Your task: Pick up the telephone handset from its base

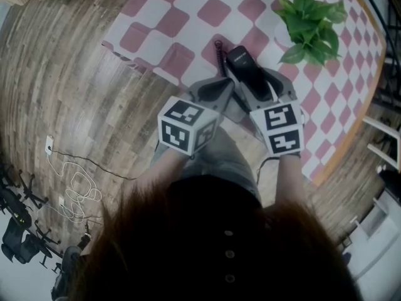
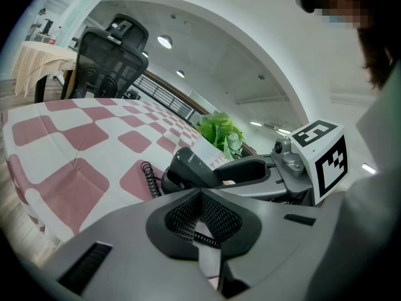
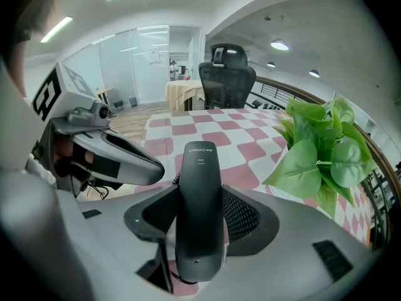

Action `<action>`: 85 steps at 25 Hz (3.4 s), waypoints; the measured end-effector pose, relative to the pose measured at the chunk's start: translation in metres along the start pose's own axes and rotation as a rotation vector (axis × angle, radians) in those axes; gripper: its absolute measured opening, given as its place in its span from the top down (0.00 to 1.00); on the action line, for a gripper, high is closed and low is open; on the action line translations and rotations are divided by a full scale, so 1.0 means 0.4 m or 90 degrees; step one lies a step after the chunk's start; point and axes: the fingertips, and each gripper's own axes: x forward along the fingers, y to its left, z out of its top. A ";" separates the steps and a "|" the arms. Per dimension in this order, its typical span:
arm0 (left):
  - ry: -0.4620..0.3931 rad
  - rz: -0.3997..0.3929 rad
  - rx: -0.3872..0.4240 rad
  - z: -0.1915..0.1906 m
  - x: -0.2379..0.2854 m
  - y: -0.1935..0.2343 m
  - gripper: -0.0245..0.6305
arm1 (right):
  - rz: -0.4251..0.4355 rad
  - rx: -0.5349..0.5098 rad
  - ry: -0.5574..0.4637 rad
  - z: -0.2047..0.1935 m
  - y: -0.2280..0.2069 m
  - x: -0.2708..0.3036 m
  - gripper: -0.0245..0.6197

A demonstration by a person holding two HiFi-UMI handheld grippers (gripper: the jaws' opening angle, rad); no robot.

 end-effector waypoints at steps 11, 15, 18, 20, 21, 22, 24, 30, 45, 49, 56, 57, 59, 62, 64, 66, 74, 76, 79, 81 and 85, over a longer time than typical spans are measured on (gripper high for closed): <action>-0.019 -0.001 0.043 0.061 -0.026 -0.021 0.95 | -0.026 0.027 -0.060 0.061 -0.006 -0.062 0.61; -0.026 -0.004 0.062 0.084 -0.034 -0.038 0.95 | -0.039 0.041 -0.081 0.073 -0.011 -0.088 0.61; -0.034 -0.004 0.077 0.105 -0.043 -0.044 0.95 | -0.046 0.060 -0.103 0.083 -0.015 -0.109 0.61; -0.039 -0.003 0.089 0.122 -0.052 -0.047 0.95 | -0.052 0.074 -0.116 0.087 -0.020 -0.126 0.61; -0.043 -0.002 0.095 0.132 -0.057 -0.049 0.95 | -0.058 0.080 -0.124 0.090 -0.025 -0.134 0.61; -0.048 -0.002 0.102 0.143 -0.061 -0.050 0.95 | -0.066 0.085 -0.132 0.094 -0.031 -0.141 0.61; -0.056 -0.003 0.114 0.163 -0.069 -0.053 0.95 | -0.082 0.092 -0.149 0.105 -0.040 -0.157 0.61; -0.074 -0.019 0.140 0.200 -0.087 -0.080 0.95 | -0.119 0.121 -0.198 0.130 -0.060 -0.216 0.61; -0.108 -0.063 0.198 0.302 -0.090 -0.139 0.95 | -0.111 0.258 -0.360 0.195 -0.134 -0.337 0.61; -0.114 -0.076 0.206 0.316 -0.096 -0.157 0.95 | -0.097 0.302 -0.411 0.202 -0.146 -0.372 0.61; -0.115 -0.095 0.243 0.347 -0.090 -0.194 0.95 | -0.085 0.325 -0.463 0.197 -0.159 -0.412 0.61; -0.118 -0.100 0.247 0.353 -0.089 -0.202 0.95 | -0.080 0.331 -0.471 0.196 -0.160 -0.418 0.61; -0.134 -0.111 0.253 0.367 -0.091 -0.219 0.95 | -0.074 0.342 -0.487 0.192 -0.164 -0.430 0.61; -0.164 -0.134 0.257 0.384 -0.095 -0.245 0.95 | -0.068 0.356 -0.517 0.182 -0.170 -0.448 0.61; -0.179 -0.152 0.256 0.391 -0.096 -0.263 0.95 | -0.060 0.376 -0.551 0.177 -0.174 -0.465 0.61; -0.190 -0.165 0.255 0.395 -0.096 -0.275 0.95 | -0.048 0.404 -0.588 0.174 -0.178 -0.480 0.61; -0.183 -0.180 0.240 0.378 -0.068 -0.293 0.95 | -0.023 0.458 -0.652 0.156 -0.189 -0.511 0.61; -0.179 -0.182 0.235 0.372 -0.063 -0.297 0.95 | -0.015 0.467 -0.661 0.149 -0.192 -0.515 0.61; -0.180 -0.183 0.231 0.366 -0.061 -0.300 0.95 | -0.008 0.464 -0.661 0.143 -0.190 -0.514 0.61; -0.181 -0.177 0.236 0.363 -0.058 -0.297 0.95 | -0.009 0.459 -0.655 0.141 -0.190 -0.509 0.61; -0.179 -0.170 0.234 0.356 -0.052 -0.287 0.95 | -0.007 0.464 -0.642 0.134 -0.195 -0.492 0.61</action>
